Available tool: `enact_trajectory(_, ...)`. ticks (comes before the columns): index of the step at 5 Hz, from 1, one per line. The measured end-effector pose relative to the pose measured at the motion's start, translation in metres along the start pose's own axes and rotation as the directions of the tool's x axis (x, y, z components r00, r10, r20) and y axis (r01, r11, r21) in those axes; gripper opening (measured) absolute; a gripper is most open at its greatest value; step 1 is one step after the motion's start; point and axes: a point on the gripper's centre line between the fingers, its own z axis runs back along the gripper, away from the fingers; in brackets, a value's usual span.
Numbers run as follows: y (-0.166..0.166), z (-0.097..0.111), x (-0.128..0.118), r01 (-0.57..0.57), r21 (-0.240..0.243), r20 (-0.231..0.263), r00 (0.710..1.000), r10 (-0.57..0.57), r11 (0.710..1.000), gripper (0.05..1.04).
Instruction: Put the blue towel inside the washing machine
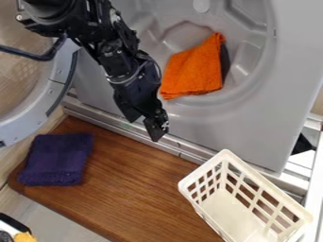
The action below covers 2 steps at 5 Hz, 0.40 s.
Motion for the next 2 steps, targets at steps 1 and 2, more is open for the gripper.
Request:
enact_trajectory(1, -0.0011, -0.0055, -0.0043, -0.008, -0.012, -0.023, 1.0, 0.007, 1.0, 1.001)
enact_trajectory(2, 0.0058, -0.0066, -0.0083, -0.015, -0.003, -0.046, 0.999, 0.015, 1.0, 1.001)
